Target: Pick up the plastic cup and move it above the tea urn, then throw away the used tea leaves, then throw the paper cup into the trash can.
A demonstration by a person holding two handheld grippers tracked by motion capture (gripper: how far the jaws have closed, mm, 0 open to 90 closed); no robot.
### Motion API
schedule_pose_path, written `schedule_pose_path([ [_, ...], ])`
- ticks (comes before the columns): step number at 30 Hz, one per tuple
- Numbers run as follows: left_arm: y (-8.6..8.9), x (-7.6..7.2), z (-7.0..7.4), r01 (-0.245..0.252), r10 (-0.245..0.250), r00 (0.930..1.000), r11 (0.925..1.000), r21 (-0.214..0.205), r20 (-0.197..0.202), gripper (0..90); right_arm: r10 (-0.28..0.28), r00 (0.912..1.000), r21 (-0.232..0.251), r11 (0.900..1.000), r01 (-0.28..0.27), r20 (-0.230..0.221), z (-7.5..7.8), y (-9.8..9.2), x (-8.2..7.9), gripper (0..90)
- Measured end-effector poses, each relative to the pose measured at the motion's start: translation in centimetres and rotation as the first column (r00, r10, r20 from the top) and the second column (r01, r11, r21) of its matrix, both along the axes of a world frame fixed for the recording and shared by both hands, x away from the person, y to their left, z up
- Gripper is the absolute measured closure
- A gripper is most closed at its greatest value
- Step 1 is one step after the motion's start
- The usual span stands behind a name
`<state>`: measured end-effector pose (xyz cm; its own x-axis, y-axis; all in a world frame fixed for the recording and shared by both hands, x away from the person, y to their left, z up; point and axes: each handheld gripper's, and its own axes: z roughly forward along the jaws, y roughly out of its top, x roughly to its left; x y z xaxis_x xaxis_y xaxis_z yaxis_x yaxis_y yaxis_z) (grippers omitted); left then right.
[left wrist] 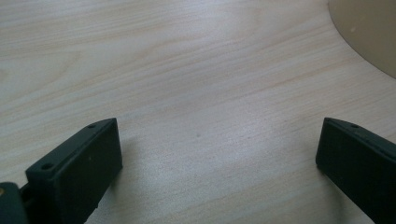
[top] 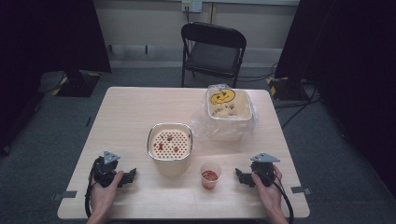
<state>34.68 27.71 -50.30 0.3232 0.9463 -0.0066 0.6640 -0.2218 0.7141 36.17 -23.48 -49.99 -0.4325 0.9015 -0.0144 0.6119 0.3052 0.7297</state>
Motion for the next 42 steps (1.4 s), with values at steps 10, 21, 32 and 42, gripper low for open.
schedule_pose_path([
  [10,0.0,0.0,0.0,0.000,0.000,1.0000,1.0000,-0.001,0.000,0.0,-0.021,0.9998,0.003,0.9998,0.021,-0.004,0.1,0.2,-0.2,13.7],
  [21,0.0,0.0,0.0,0.000,0.000,1.0000,1.0000,-0.003,0.000,0.0,0.075,0.9968,0.069,0.9949,-0.073,-0.028,1.3,1.1,-1.6,16.6],
  [32,0.0,0.0,0.0,0.001,-0.001,1.0000,1.0000,-0.003,-0.001,0.0,0.247,0.9686,0.091,0.9655,-0.244,-0.027,2.3,3.5,-3.7,19.3],
  [42,0.0,0.0,0.0,0.001,-0.001,1.0000,1.0000,-0.003,0.000,0.0,0.373,0.9274,0.117,0.9226,-0.368,-0.027,2.2,6.0,-4.0,18.9],
])
